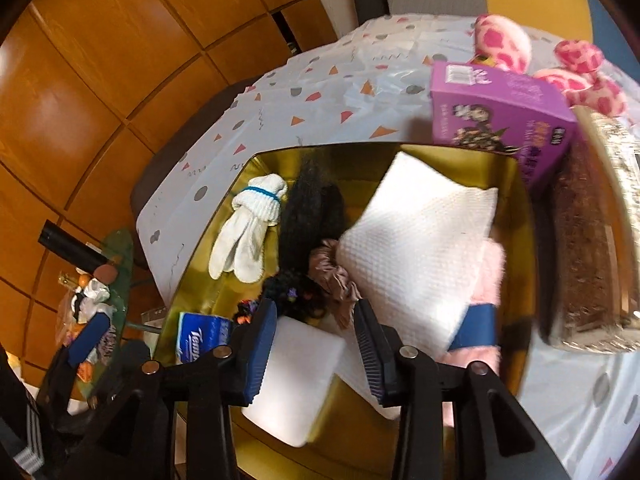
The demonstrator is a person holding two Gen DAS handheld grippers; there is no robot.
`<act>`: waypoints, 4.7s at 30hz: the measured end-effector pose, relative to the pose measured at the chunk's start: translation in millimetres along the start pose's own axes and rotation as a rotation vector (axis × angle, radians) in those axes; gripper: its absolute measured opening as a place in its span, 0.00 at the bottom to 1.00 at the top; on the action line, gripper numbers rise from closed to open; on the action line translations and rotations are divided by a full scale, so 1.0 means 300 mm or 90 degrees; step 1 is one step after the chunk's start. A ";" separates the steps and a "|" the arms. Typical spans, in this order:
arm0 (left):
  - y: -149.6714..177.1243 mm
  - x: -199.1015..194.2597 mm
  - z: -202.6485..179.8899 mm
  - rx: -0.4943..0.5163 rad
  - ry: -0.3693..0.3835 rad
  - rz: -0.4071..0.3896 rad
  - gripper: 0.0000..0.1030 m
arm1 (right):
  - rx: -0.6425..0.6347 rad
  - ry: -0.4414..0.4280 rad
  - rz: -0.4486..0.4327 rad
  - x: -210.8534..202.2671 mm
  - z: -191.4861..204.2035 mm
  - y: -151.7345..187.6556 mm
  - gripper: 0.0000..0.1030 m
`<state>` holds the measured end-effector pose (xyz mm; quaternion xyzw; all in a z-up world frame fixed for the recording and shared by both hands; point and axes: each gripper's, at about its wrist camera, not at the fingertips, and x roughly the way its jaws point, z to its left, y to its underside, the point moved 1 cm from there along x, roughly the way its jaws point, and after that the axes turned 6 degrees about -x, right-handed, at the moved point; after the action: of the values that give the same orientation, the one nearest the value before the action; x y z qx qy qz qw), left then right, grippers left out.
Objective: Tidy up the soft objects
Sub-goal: 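Move both tools back toward the blue plush and red plush, then grasp the blue plush with the left gripper while the right gripper grasps the red plush, then carry the blue plush over the gold tray with the left gripper while the right gripper carries the red plush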
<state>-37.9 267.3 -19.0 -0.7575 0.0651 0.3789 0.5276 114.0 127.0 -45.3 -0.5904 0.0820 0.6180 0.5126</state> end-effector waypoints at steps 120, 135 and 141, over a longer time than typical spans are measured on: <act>0.219 0.040 -1.657 0.428 0.530 0.231 0.43 | 0.545 0.578 0.083 -0.848 -1.565 0.900 0.31; -0.221 0.216 -1.381 0.267 0.393 0.135 0.43 | 0.495 0.415 0.002 -0.735 -1.372 0.715 0.25; -0.298 0.242 -1.217 0.218 0.348 0.111 0.43 | 0.398 0.345 0.016 -0.569 -1.207 0.575 0.25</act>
<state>242.4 18.3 58.5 -0.7233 0.3313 0.1889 0.5757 183.8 -299.9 -98.2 -0.5464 0.4053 0.3916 0.6196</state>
